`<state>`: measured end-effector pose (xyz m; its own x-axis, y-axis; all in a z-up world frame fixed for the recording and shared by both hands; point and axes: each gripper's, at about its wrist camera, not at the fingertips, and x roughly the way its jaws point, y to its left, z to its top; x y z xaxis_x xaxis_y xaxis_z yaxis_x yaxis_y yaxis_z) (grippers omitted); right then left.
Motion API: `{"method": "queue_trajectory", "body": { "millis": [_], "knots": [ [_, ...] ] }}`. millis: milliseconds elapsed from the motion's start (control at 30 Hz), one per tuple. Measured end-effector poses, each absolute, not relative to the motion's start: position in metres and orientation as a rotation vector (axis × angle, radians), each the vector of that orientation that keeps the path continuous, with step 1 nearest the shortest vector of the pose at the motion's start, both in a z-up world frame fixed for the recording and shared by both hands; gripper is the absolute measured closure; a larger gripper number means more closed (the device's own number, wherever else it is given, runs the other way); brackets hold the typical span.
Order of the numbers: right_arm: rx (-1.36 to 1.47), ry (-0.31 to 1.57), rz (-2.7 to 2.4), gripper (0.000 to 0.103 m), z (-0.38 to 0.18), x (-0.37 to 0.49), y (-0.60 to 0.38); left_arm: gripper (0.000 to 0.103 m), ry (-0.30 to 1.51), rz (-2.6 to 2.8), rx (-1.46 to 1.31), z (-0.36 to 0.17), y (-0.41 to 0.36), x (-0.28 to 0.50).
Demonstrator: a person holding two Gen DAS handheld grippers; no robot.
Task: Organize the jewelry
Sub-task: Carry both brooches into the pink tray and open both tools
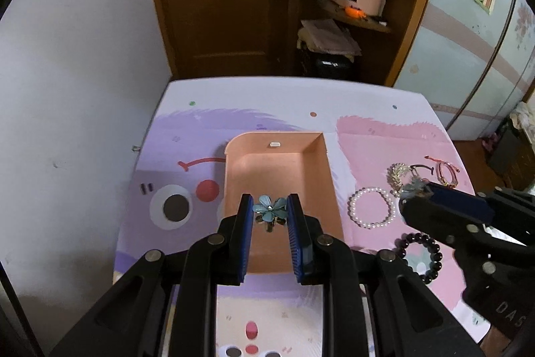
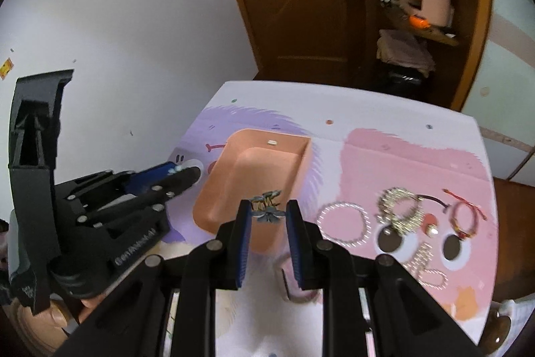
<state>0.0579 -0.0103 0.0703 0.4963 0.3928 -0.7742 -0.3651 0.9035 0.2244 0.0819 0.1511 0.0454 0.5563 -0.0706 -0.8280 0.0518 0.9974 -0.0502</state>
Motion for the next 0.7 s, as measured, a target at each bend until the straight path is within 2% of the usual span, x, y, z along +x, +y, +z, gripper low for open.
{"method": "queue_trajectory", "body": {
  "millis": [367, 667, 700],
  "knots": [
    [0.056, 1.101, 0.437, 0.082, 0.005, 0.125, 0.030, 0.085, 1.113, -0.089, 0.059, -0.022, 0.148, 0.115],
    [0.039, 1.156, 0.440, 0.082, -0.024, 0.139, 0.045, 0.085, 1.161, -0.084, 0.009, -0.041, 0.156, 0.129],
    [0.033, 1.158, 0.439, 0.082, -0.026, 0.140, 0.045, 0.081, 1.162, -0.085, 0.009, -0.042, 0.155, 0.129]
  ]
}}
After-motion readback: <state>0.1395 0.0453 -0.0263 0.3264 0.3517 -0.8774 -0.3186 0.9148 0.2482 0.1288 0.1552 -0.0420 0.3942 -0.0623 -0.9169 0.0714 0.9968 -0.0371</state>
